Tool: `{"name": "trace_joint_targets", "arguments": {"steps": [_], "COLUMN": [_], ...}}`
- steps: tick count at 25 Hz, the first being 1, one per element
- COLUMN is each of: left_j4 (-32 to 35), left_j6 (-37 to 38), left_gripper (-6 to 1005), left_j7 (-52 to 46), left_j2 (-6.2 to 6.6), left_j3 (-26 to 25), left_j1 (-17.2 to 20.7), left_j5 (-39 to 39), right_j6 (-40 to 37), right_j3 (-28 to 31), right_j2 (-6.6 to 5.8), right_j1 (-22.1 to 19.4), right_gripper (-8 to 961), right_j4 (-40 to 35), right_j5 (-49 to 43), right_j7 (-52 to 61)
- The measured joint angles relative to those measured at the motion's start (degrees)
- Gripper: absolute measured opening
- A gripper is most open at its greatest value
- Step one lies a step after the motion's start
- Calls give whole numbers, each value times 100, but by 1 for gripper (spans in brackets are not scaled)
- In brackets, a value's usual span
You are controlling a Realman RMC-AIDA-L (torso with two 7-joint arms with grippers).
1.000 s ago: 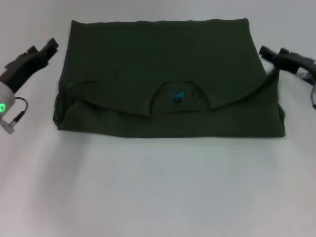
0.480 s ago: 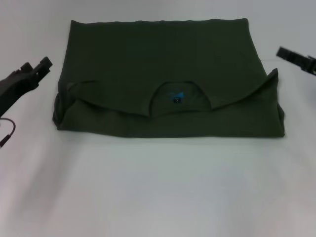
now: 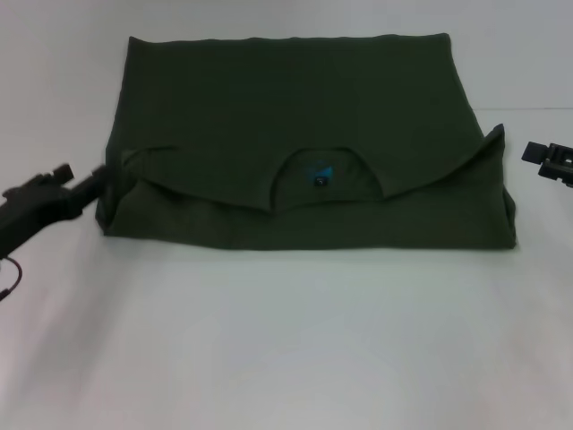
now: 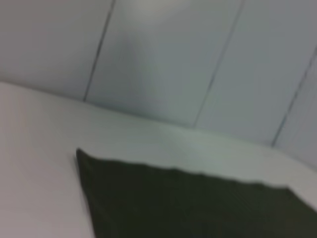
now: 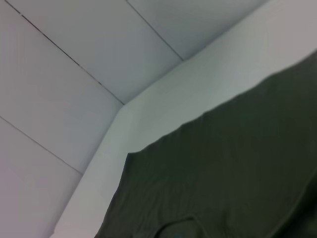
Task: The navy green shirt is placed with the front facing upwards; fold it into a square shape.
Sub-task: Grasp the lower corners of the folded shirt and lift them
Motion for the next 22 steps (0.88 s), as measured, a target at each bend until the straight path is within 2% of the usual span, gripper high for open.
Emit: {"name": "trace_joint_targets", "arguments": {"steps": [1,6,15,22], "left_j4": [71,156,73,-17], "left_j6": [-14,-19,-138,-640], "left_gripper": [671,671,662,654], "left_j7": [22,207,831,966], "left_j2": [0,-2,-14,-25], "left_j3": [2,4,165,627], "left_j1": [1,6,6,-99], "left_j5": [368,855,953,958], "right_j6": [-31,-103,-74,-75], "right_j3": [6,24,45,87], "right_j2": [-11,-17,8,26], "right_j1": [-11,-30,-34,-65], "right_gripper": [687,688,688,688], "right_j4": [-7,-70,-74,-66], "right_j5": [-9,-11,29,21], "right_j7": [61,168,172,178]}}
